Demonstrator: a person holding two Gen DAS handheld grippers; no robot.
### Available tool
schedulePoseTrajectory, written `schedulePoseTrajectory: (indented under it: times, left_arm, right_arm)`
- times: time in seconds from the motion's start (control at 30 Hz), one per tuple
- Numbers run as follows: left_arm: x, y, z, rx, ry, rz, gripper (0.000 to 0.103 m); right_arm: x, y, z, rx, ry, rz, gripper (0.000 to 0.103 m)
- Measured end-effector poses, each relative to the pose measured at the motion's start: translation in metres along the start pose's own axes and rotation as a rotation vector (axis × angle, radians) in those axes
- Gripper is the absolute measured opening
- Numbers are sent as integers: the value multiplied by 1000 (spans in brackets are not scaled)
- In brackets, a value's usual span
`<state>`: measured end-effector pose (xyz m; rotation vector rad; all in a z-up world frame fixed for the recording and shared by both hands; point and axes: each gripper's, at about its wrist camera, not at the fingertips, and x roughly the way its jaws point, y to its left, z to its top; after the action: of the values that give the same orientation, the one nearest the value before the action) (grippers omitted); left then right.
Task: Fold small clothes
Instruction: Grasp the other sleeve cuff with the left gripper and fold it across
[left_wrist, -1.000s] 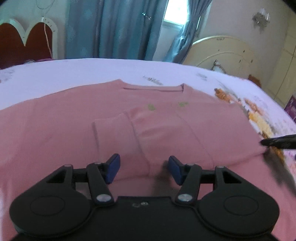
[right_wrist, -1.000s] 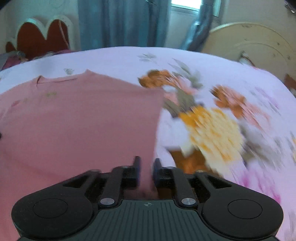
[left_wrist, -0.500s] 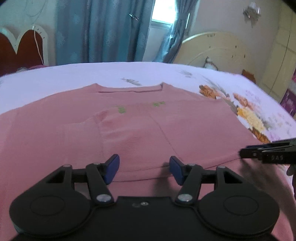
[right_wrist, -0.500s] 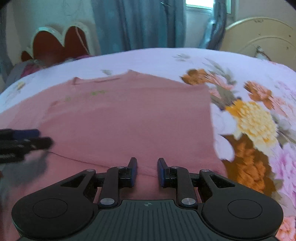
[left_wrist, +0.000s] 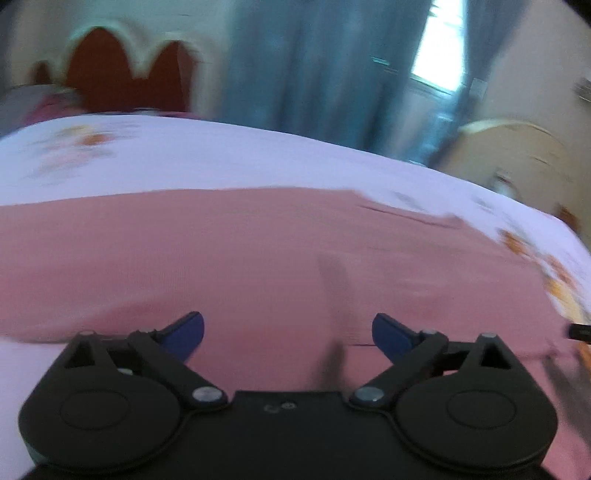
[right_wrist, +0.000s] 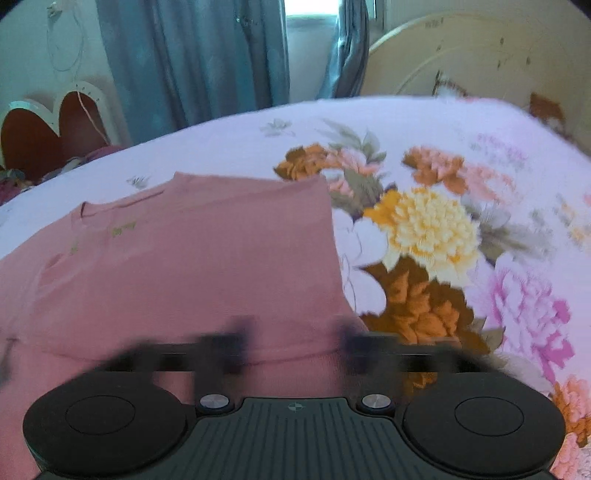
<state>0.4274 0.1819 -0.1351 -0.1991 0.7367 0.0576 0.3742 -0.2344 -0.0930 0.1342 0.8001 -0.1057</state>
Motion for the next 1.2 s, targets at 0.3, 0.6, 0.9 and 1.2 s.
schedulePoseTrajectory:
  times: [0.3,0.6,0.9,1.2]
  left_arm:
    - [-67,220,-13,-502,-77,342,72]
    - [-74,334,-25,-903,-280,162,60]
    - [-52,333,8,-763,-230,352,11]
    - [-42,185,42,-468,-239,64,10]
  right_arm:
    - [14,50,4,-28,14,106,50]
    - [24,85,4,-23,47,104,50]
    - [22,82,12,31,40,81,50]
    - [26,67,14,77,31,73,50]
